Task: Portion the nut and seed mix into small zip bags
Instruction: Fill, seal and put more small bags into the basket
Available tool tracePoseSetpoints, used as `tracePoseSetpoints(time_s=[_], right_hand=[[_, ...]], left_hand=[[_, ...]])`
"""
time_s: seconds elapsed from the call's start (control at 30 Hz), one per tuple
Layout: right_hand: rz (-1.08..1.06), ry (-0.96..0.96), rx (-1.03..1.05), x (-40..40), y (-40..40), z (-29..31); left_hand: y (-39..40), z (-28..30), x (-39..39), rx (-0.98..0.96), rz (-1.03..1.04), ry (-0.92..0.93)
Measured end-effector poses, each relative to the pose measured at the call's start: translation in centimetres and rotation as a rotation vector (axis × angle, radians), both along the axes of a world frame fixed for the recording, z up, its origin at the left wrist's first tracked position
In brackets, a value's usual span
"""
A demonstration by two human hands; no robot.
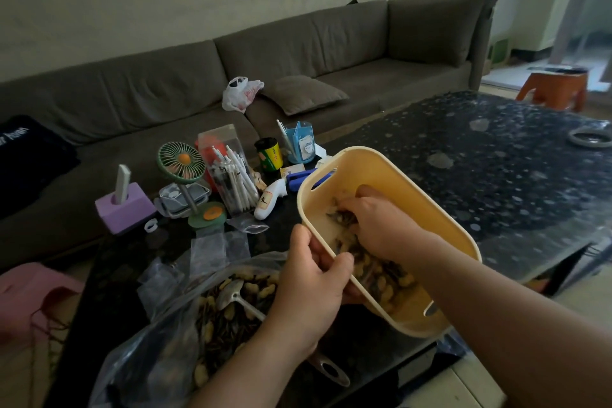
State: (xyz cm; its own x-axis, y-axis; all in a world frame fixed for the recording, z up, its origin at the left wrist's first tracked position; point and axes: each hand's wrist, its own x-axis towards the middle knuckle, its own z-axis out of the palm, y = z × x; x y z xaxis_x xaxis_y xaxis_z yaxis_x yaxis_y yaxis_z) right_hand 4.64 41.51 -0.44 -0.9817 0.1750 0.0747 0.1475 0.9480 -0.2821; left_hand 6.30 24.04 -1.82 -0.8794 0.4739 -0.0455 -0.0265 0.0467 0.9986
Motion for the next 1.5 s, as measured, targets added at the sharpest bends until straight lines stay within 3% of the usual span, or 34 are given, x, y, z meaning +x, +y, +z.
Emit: tracePoseSetpoints(time_s=[0.3,0.53,0.67,0.8,0.87,1.0,1.1,1.2,1.4,1.5], right_hand=[[-0.083,-0.027,-0.122,1.3,2.9,1.7],[0.040,-0.257,-0.084,0.5,2.0,0.1],[0.011,-0.157,-0.040,0.1,0.1,1.0],[0.055,0.144,-0.043,0.3,-3.8,2.5],[0.138,0.248,-0.067,0.4,-6.4,3.1],[0.353,0.229,-0.121,-0.4,-11.5,1.7],[0.445,0.205,-0.107,-1.7,-14.4,-0.2],[0.512,0.190,-0.110,-3.0,-16.8,-1.5],[0.611,0.149,-0.090,-5.2,-20.0,-3.9],[0.622,0.105,-0.096,-5.7,-20.7,-4.4]], left_hand=[[1.2,0.5,-3.2,0.002,0.039,-0.166],[1.9,-0.2,-4.9,-0.004,0.056,-0.273],[-0.4,0.4,-4.4,0.013,-0.071,-0.334],[-7.4,1.3,-4.6,-0.098,-0.168,-0.119],[-11.8,1.3,-6.0,-0.252,-0.087,0.120],[-19.9,0.4,-10.6,-0.695,0.216,0.572],[-24.2,-2.8,-14.2,-0.930,0.336,0.572],[-26.0,-6.6,-15.6,-1.053,0.246,0.443],[-25.4,-7.8,-15.9,-1.155,0.180,0.521],[-25.6,-7.4,-15.6,-1.055,0.269,0.458]])
